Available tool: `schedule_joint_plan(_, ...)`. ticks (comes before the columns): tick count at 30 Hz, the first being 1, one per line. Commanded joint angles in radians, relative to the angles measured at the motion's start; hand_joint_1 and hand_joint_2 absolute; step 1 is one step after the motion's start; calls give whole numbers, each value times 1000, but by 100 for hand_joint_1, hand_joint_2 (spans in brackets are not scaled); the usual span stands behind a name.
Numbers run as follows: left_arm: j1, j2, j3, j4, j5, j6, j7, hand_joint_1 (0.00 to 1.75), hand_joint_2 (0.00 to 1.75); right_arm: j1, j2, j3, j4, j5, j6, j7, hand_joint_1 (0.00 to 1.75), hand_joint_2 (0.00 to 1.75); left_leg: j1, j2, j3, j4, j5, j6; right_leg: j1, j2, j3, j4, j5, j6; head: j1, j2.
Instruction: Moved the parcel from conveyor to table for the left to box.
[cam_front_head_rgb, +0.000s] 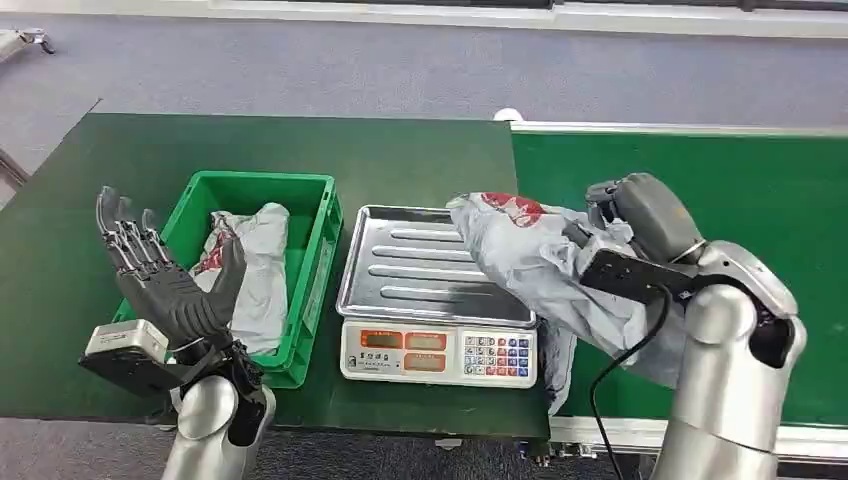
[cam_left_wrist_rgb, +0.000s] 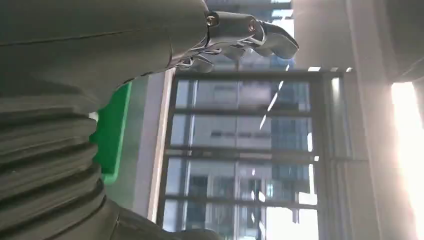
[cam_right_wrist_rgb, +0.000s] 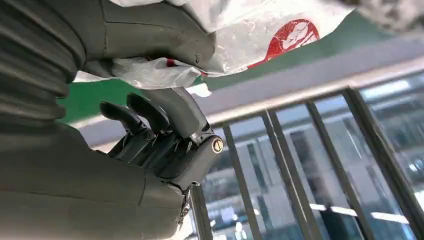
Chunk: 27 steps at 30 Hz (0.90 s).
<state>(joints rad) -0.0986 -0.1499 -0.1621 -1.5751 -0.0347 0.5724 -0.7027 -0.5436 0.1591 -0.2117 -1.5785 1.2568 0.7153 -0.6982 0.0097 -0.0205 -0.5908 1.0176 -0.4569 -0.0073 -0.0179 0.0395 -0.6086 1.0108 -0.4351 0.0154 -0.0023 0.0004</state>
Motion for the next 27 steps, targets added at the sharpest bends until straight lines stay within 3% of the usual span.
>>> schedule_joint_plan(1,-59,64,-153,128,-39,55,5,0,175,-346,-7,308,915,226,-1413,225,175,175,0,14,5,-2,-1,0,0,10,0,-1,3,-1,0,0)
schedule_joint_plan(4,-81,58,-173,166,-23,13,5,0,175,-405,48,476,1184,294,-1413,282,175,175,-1,14,5,-4,1,0,0,10,1,-3,5,-1,1,0)
schedule_joint_plan(6,-87,53,-176,176,-22,8,5,0,175,-385,63,494,1166,309,-1413,306,175,175,0,18,8,-5,1,-1,1,13,3,-4,6,-2,0,0)
schedule_joint_plan(10,-118,68,-226,273,-57,-39,5,0,175,-308,86,562,1117,228,-1413,203,175,175,0,1,7,-4,2,-2,3,0,6,-2,2,-2,0,0)
schedule_joint_plan(17,-168,39,-239,345,-53,-67,5,0,175,-236,107,661,1009,180,-1413,146,175,175,2,-5,6,-7,5,-2,4,-9,7,-6,2,-3,0,0)
schedule_joint_plan(21,-171,32,-229,357,-50,-78,5,0,175,-209,94,720,896,179,-1413,226,175,175,2,-7,3,-3,3,-3,4,-8,4,-2,0,-3,0,0)
schedule_joint_plan(27,-164,26,-231,360,-54,-72,5,0,175,-204,71,694,779,222,-1413,322,175,175,2,-8,1,-2,4,-3,4,-10,3,-2,0,-3,0,0)
